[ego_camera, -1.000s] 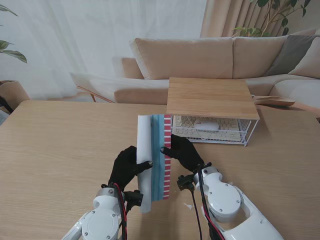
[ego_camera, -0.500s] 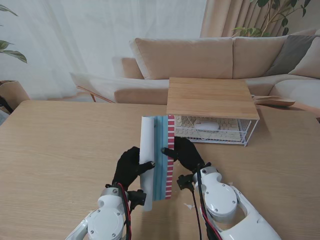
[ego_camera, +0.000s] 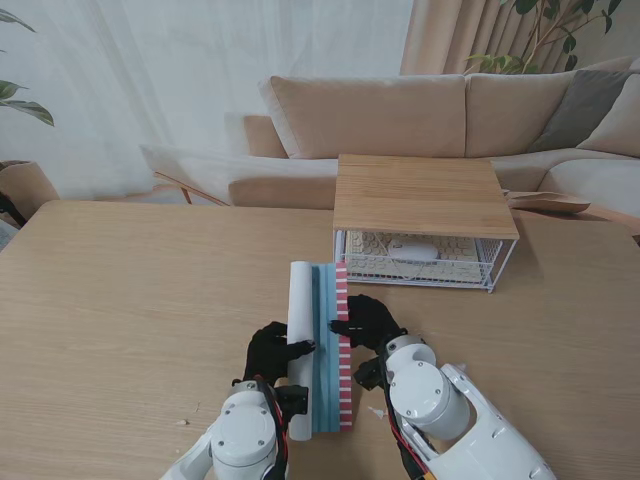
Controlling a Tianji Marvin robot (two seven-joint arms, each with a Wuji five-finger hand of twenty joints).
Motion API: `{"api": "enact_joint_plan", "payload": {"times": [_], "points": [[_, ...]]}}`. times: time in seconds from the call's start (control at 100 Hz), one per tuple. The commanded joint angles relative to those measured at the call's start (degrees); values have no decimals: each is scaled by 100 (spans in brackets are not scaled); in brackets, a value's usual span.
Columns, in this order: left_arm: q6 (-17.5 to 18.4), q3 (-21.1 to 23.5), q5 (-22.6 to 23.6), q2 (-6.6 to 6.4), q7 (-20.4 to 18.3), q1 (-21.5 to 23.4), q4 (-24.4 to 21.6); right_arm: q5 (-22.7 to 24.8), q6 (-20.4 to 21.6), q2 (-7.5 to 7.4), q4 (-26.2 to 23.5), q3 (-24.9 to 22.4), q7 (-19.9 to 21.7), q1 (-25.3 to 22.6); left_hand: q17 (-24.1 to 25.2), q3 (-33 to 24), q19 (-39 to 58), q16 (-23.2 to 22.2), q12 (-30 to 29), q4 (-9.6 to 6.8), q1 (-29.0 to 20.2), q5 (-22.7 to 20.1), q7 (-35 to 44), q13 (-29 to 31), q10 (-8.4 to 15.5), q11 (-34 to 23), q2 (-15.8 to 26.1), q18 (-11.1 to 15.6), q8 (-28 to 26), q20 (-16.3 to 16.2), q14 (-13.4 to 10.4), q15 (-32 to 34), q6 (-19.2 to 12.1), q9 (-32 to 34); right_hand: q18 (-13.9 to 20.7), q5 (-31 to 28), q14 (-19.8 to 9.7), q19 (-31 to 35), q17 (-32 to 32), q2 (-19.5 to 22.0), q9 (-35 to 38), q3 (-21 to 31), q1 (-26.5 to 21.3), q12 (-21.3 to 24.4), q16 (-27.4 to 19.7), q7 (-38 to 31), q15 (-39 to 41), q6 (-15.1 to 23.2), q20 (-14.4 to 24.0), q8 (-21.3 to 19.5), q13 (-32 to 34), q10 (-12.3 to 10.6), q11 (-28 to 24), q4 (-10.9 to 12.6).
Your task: Unroll the mouse pad and set up the keyboard and mouse from the tabletop organizer
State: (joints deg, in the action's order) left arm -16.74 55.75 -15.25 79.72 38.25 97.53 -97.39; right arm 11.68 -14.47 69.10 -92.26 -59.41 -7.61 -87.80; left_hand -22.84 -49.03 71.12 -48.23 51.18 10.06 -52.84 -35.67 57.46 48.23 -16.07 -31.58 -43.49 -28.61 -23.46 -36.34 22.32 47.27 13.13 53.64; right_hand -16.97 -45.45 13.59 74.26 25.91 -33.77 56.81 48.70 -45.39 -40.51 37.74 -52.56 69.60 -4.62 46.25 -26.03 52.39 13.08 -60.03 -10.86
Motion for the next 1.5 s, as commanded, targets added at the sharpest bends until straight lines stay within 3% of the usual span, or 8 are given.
{"api": "enact_joint_plan", "payload": {"times": [0.0, 0.35, 0.6, 0.74, 0.91, 1.11, 1.34, 1.49], "points": [[-69, 0, 85, 20, -114, -44, 134, -38, -62, -28, 68, 23, 63, -17, 172, -354, 420, 18, -84, -101, -514, -387, 820, -55, 93, -432, 308, -150, -113, -248, 106, 405, -427, 65, 24, -191, 128, 259, -19, 54, 148, 404, -338, -91, 93, -289, 176, -33, 167, -197, 208, 354, -202, -42], [-365, -7, 784, -74, -453, -140, 476, 202, -317, -128, 260, 186, 446, 184, 615, -298, 397, 70, -243, -78, -477, -215, 842, -462, 97, -611, 293, -127, -121, -516, 117, 535, -367, -102, 45, -146, 175, 111, -125, 139, 54, 351, -405, -146, 84, -248, 84, -111, 130, -236, 99, 401, -139, -113], [-694, -36, 1377, -190, -723, -62, 392, 322, -248, -174, 391, 220, 579, 282, 771, -639, 331, 182, -633, -79, -96, 697, 69, -989, 135, -956, 374, 237, -361, -564, -29, 576, -115, -1573, 65, -118, 158, 68, -164, 178, -4, 332, -408, -198, 117, -228, 90, -69, 125, -269, 37, 399, -139, -165], [-1091, 104, 1218, -168, -744, 73, 74, 415, -118, -189, 523, 268, 606, 379, 772, -998, 173, 486, -1417, -457, 313, 1059, -583, -1134, 125, -1125, 584, 490, -680, -385, -130, 298, 50, -2379, 50, -155, 168, 119, -132, 143, 46, 363, -396, -214, 144, -238, 134, -74, 161, -283, 80, 408, -165, -137], [-1499, 315, 1154, -214, -929, 256, -299, 469, -39, -183, 685, 352, 599, 492, 1372, -851, -51, 655, -1993, -469, 467, 1618, -1203, -1954, 118, -706, 694, 588, -410, -275, -129, -131, 138, -3245, 27, -183, 181, 134, -115, 90, 80, 418, -391, -224, 161, -251, 158, -94, 182, -299, 114, 421, -180, -100], [-1929, 440, 1407, -285, -1242, 230, -348, 359, -51, -149, 803, 457, 594, 601, 1261, -908, -199, 1027, -2282, -496, 360, 1464, -1415, -1956, 55, -624, 798, 532, -274, -153, -57, -634, 149, -3102, 14, -195, 185, 141, -120, 71, 93, 448, -380, -232, 181, -254, 176, -125, 203, -316, 109, 426, -187, -90], [-2177, 485, 890, -236, -1445, 65, -130, -139, -349, -52, 753, 451, 569, 614, 1376, -849, -631, 1409, -2395, -534, 74, 1201, -1594, -2112, -12, -589, 996, 539, -178, 106, -7, -1128, 180, -2977, 176, -115, 171, 93, -333, 145, -97, 235, -351, -24, 90, -145, -61, 59, 232, -237, -147, 259, -3, -25], [-2235, 485, 866, -284, -1653, -6, -53, -416, -544, -66, 698, 423, 782, 627, 1456, -776, -795, 1509, -2408, -541, -7, 1109, -1592, -2196, 13, -573, 1075, 499, -182, 204, 7, -1232, 129, -2958, 292, 337, 190, 59, -544, 169, -599, -258, 215, 200, -114, 203, -420, -208, 267, 144, -497, 222, 233, -34]]}}
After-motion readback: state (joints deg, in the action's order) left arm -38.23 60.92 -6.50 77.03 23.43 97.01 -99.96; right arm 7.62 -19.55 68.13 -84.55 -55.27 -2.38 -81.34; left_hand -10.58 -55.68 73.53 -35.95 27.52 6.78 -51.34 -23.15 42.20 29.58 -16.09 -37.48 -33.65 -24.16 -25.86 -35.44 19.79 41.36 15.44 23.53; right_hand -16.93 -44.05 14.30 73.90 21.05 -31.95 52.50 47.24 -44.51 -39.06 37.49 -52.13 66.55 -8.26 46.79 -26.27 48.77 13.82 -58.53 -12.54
